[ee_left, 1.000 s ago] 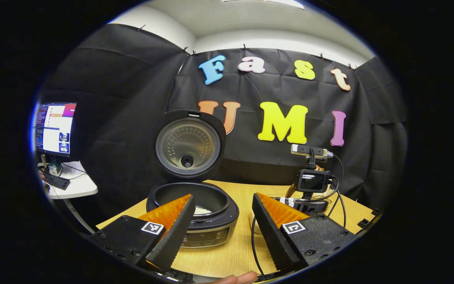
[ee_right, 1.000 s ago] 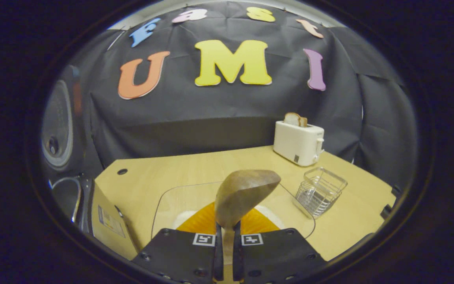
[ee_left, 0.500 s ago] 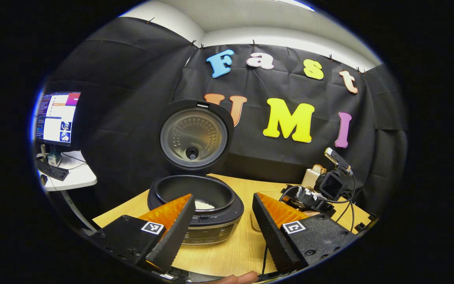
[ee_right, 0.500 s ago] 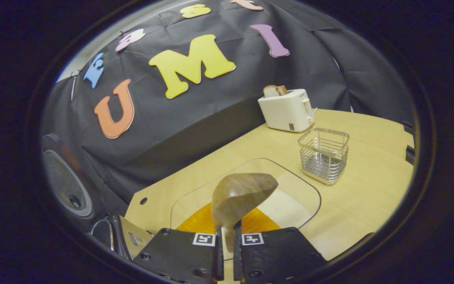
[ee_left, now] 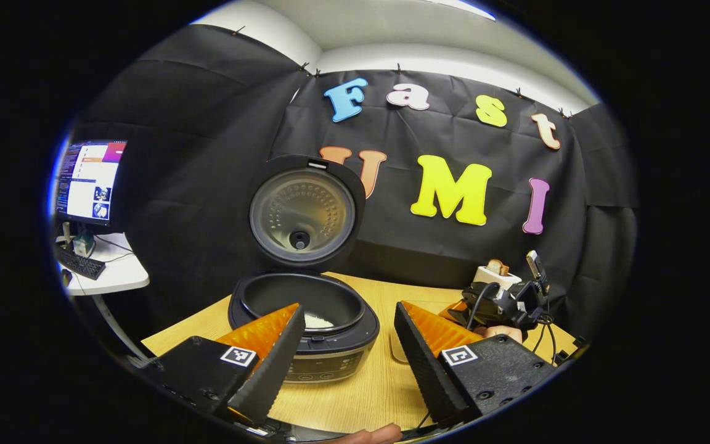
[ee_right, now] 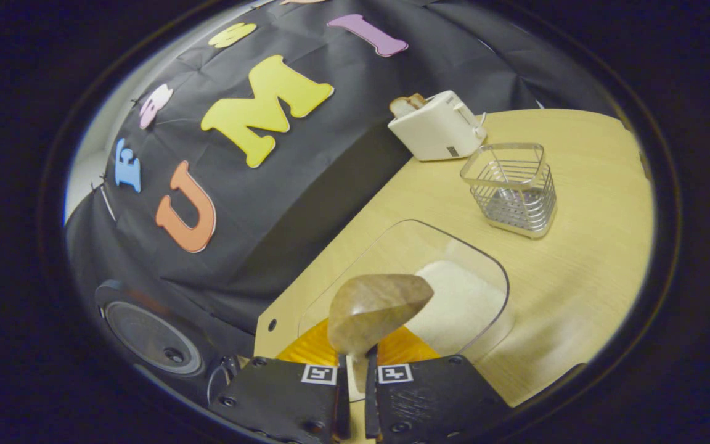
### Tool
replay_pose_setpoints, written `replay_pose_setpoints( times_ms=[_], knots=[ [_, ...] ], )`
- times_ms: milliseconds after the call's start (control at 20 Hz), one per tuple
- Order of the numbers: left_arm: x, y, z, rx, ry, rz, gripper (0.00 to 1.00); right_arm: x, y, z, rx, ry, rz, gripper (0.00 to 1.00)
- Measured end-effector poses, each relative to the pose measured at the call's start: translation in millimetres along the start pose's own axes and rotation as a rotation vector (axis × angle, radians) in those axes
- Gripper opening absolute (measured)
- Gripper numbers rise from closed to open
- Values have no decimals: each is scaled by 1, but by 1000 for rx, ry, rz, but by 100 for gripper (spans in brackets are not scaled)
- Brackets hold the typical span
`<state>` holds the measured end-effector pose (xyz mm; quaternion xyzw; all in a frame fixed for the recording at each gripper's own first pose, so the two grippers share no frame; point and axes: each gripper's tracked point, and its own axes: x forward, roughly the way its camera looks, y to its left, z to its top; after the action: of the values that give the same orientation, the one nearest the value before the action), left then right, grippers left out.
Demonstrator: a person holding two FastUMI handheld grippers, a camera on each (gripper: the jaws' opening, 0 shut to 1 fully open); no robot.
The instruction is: Close the left gripper, press the button to open the rice cooker; take a wooden spoon from the chopstick holder with the right hand, scoop a spoonful of rice and pour it into the rice cooker, then put the wooden spoon back into the chopstick holder.
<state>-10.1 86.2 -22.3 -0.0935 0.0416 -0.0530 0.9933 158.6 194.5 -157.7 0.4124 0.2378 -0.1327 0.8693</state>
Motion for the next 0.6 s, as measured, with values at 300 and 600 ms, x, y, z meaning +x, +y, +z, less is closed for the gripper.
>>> replay_pose_setpoints(
  times_ms=[300, 600],
  knots=[
    [2, 5, -4, -9, 12, 8, 94, -2, -1, 11, 217, 25, 71, 10],
    [6, 7, -8, -6, 27, 17, 94, -8, -11, 24, 425, 52, 116, 9]
  ],
)
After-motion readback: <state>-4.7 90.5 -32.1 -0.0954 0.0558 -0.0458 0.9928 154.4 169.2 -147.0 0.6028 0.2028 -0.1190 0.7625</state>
